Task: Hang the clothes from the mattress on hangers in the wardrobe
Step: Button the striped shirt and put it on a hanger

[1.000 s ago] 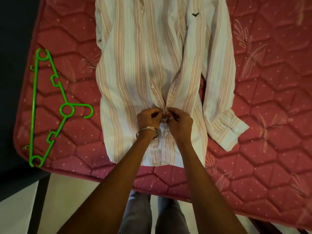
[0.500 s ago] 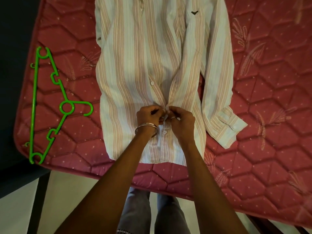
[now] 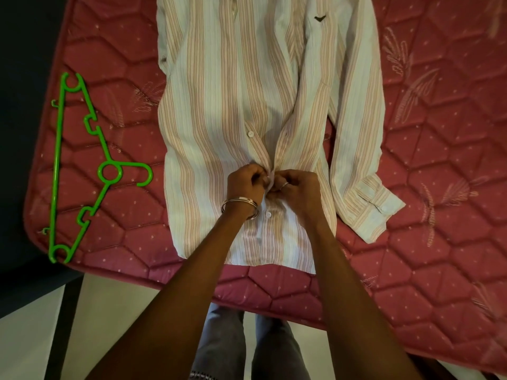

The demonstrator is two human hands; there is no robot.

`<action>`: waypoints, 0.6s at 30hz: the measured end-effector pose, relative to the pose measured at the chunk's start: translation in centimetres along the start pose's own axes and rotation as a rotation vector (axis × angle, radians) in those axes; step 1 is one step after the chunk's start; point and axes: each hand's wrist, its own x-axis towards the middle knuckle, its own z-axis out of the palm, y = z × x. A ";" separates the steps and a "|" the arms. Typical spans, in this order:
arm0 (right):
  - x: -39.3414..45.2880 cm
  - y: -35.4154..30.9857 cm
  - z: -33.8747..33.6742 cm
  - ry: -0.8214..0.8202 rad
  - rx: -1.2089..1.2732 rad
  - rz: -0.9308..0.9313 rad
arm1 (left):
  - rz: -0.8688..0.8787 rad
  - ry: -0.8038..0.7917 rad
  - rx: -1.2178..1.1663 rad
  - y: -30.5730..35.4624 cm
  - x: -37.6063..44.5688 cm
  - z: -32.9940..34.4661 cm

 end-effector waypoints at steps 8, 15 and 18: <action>0.1 0.7 -0.5 0.035 -0.067 -0.071 | -0.160 -0.015 -0.083 0.3 -0.1 0.0; -0.6 0.5 0.0 0.099 -0.083 -0.104 | -0.217 -0.115 -0.116 0.6 0.4 -1.0; -0.6 0.5 0.5 0.128 -0.170 -0.178 | -0.179 -0.130 -0.035 1.2 0.3 -1.2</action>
